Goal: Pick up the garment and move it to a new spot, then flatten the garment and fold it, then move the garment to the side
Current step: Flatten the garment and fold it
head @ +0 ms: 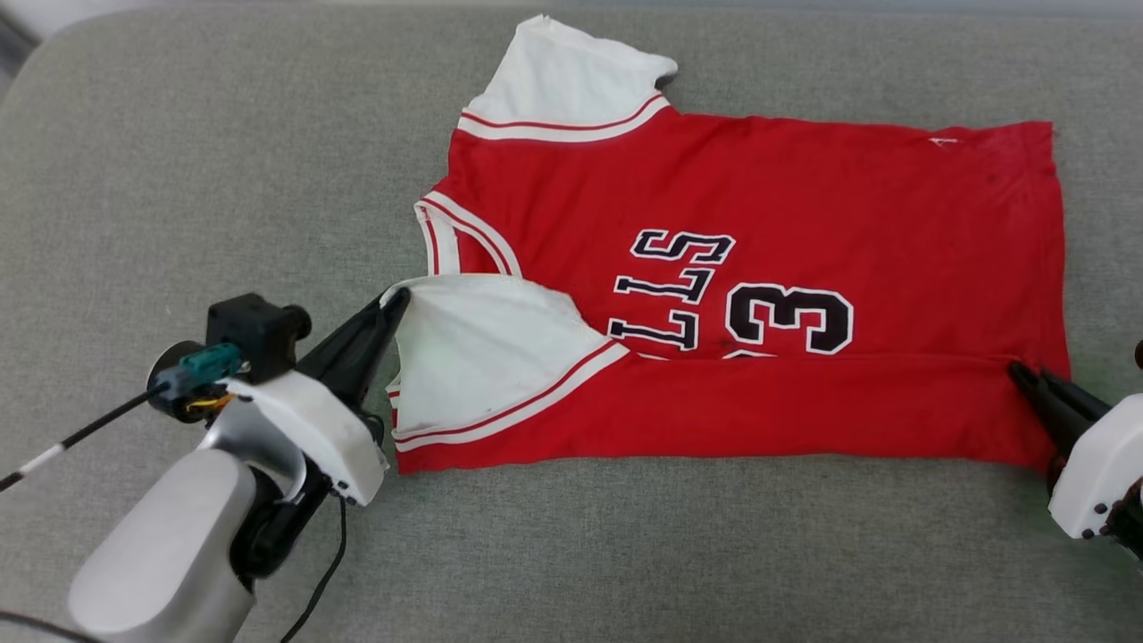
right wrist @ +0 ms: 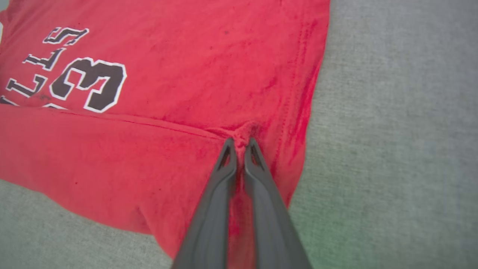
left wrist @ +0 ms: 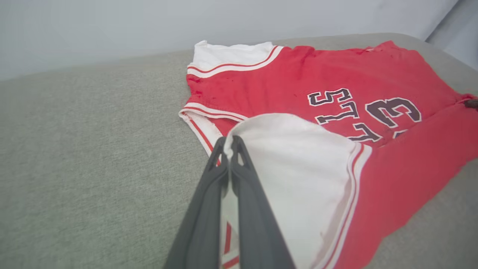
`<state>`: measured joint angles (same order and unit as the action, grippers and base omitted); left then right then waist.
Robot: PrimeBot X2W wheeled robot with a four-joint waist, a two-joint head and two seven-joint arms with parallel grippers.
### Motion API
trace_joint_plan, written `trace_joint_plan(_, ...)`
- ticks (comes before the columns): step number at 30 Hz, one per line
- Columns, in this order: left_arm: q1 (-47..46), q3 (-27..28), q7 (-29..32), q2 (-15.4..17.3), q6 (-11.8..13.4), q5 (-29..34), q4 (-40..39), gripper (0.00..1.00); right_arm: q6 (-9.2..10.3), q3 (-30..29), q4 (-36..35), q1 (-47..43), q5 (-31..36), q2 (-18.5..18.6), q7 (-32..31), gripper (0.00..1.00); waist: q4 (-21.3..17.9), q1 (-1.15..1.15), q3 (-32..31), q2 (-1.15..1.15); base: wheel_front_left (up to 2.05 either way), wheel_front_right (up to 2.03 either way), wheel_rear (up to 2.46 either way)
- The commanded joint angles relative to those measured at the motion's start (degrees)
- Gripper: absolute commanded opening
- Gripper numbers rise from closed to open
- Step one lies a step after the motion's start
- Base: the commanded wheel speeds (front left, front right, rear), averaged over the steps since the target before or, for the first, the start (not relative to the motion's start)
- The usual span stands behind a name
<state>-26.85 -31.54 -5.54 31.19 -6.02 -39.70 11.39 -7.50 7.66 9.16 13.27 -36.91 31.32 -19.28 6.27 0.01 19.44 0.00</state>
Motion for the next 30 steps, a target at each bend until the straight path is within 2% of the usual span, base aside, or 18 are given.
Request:
trace_joint_plan(1, -1.4, -0.4, 0.3, -0.5, 0.2, 0.8, 1.6, 0.00, 0.02, 0.2, 0.7, 1.1, 0.4, -0.3, -0.2, 0.00, 0.3, -0.01, 0.9, 0.00, 0.00, 0.00, 0.00)
trace_joint_plan(3, -3.0, -1.2, 0.7, -2.0, 0.4, 1.3, 5.2, 0.00, 0.02, 0.8, 1.8, 1.9, 1.1, -0.3, -0.3, 0.00, 0.4, -0.01, 1.3, 0.00, 0.00, 0.00, 0.00)
trace_joint_plan(5, -3.9, -2.0, 1.5, -3.5, 0.3, 1.0, 8.9, 0.20, 0.02, 1.4, 2.9, 2.4, 1.5, -0.6, -0.1, 0.00, 0.4, -0.01, 1.5, 0.00, 0.00, 0.00, 0.00)
trace_joint_plan(6, -4.3, -2.3, 2.0, -4.3, 0.2, 0.4, 10.5, 0.38, 0.02, 1.7, 3.3, 2.6, 1.6, -0.8, 0.0, 0.00, 0.4, -0.01, 1.5, 0.00, 0.00, 0.00, 0.00)
trace_joint_plan(7, -4.8, -2.3, 2.2, -4.7, 0.2, 0.2, 12.1, 0.70, 0.02, 2.0, 3.7, 2.8, 1.5, -0.9, -0.1, 0.00, 0.3, -0.01, 1.4, 0.00, 0.00, 0.00, 0.00)
trace_joint_plan(8, -5.3, -2.3, 2.0, -5.1, 0.3, 0.2, 13.4, 0.70, 0.02, 2.0, 4.4, 3.1, 1.3, -1.2, -0.3, 0.00, 0.2, -0.01, 1.3, 0.00, 0.00, 0.00, 0.00)
trace_joint_plan(9, -5.6, -2.3, 1.7, -5.5, 0.3, 0.0, 14.6, 1.00, 0.02, 2.1, 4.9, 3.3, 1.7, -1.3, -0.2, 0.10, 0.1, -0.01, 1.1, 0.00, 0.00, 0.00, 0.00)
trace_joint_plan(10, -5.6, -2.2, 1.2, -6.0, 0.3, -0.2, 15.8, 1.00, 0.03, 2.2, 5.4, 3.5, 2.2, -1.5, 0.1, 0.69, 0.0, -0.01, 0.8, 0.00, 0.00, 0.00, 0.00)
trace_joint_plan(11, -5.6, -2.2, 0.8, -6.3, 0.3, -0.3, 16.8, 1.00, 0.04, 2.2, 6.0, 3.5, 2.2, -1.8, 0.0, 1.00, 0.0, -0.01, 0.4, 0.00, 0.00, 0.00, 0.00)
trace_joint_plan(19, -2.5, -1.8, -0.8, -6.3, 1.0, -1.4, 19.3, 1.00, 0.03, 1.4, 4.9, 1.4, 4.9, -2.3, -0.4, 1.00, -0.4, -0.01, -4.0, 0.00, 0.00, 0.00, 0.00)
trace_joint_plan(23, 0.7, -0.6, 0.5, -6.1, 3.2, -3.6, 16.6, 1.00, 0.02, -1.9, 2.9, -0.7, 7.1, -4.3, -2.6, 1.00, -0.8, -0.01, -5.7, 0.00, 0.00, 0.00, 0.00)
trace_joint_plan(30, 8.4, 0.8, 4.9, -4.4, 7.9, -7.4, 6.0, 1.00, 0.02, -8.7, -3.3, -6.0, 10.1, -10.8, -7.4, 1.00, -1.6, -0.01, -6.5, 0.00, 0.00, 0.00, 0.00)
